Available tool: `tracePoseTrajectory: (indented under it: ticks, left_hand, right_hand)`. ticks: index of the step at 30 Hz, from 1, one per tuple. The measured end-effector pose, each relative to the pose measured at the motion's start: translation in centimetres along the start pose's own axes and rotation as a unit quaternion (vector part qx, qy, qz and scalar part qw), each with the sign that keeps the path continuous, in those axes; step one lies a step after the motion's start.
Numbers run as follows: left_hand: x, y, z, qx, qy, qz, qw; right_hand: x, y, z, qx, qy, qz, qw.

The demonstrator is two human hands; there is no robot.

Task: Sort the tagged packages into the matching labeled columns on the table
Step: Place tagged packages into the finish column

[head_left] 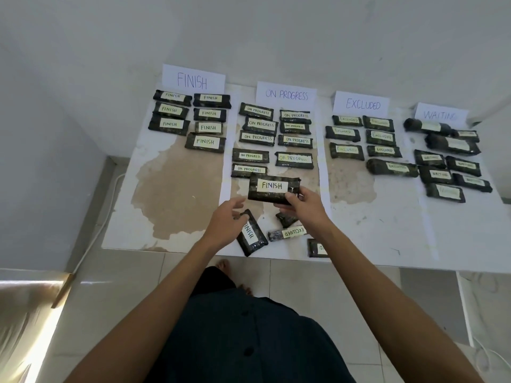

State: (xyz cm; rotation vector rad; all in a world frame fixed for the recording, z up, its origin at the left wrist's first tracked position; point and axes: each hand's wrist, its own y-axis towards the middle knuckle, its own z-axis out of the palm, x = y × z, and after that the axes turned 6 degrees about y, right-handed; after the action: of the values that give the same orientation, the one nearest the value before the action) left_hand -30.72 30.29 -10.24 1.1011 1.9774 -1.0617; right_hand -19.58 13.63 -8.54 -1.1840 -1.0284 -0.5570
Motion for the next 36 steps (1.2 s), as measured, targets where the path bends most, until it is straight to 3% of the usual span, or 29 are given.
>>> tracePoseTrajectory:
  ticks: [8, 9, 11, 13, 15, 17, 22, 26, 31, 36]
  left_hand:
    - [-2.6, 1.3, -0.3, -0.02, -0.157, -0.074, 0.985]
    - [-2.6, 1.2, -0.4, -0.033, -0.119, -0.05, 0.991]
    - [-2.1, 1.2, -0.7, -0.078, 0.065, 0.062, 0.993]
    - [-1.3, 1.1, -1.2, -0.112, 0.262, 0.164, 0.944]
    - [-0.7, 1.3, -2.1, -0.139, 0.37, 0.198, 0.897]
    - [-0.4, 1.5, -3.3, -0.148, 0.427, 0.218, 0.865]
    - [1.1, 3.3, -6.2, -0.13, 0.454, 0.265, 0.841]
    - [2.1, 5.0, -9.2, -0.124, 0.445, 0.255, 0.849]
    - [4.0, 7.4, -13.9, -0.105, 0.417, 0.181, 0.884]
    - [7.3, 10.9, -19.3, -0.076, 0.437, 0.107, 0.89]
  right_hand:
    - [1.4, -1.1, 0.1, 0.045, 0.024, 0.025, 0.998]
    - [1.4, -1.2, 0.3, 0.052, 0.021, 0.031, 0.998]
    - [1.3, -1.3, 0.8, 0.068, 0.02, 0.037, 0.997]
    - [1.3, -1.2, 1.7, 0.081, 0.034, 0.038, 0.995]
    - [1.5, -0.9, 2.9, 0.092, 0.048, 0.041, 0.994]
    - [1.8, -0.5, 4.1, 0.104, 0.047, 0.045, 0.992]
    - [2.3, 0.6, 7.9, 0.134, 0.02, 0.057, 0.989]
    - [2.5, 2.1, 10.8, 0.131, -0.022, 0.059, 0.989]
    - [2.9, 4.8, 14.9, 0.089, -0.133, 0.031, 0.987]
    - [2.4, 8.5, 18.3, 0.052, -0.275, -0.045, 0.959]
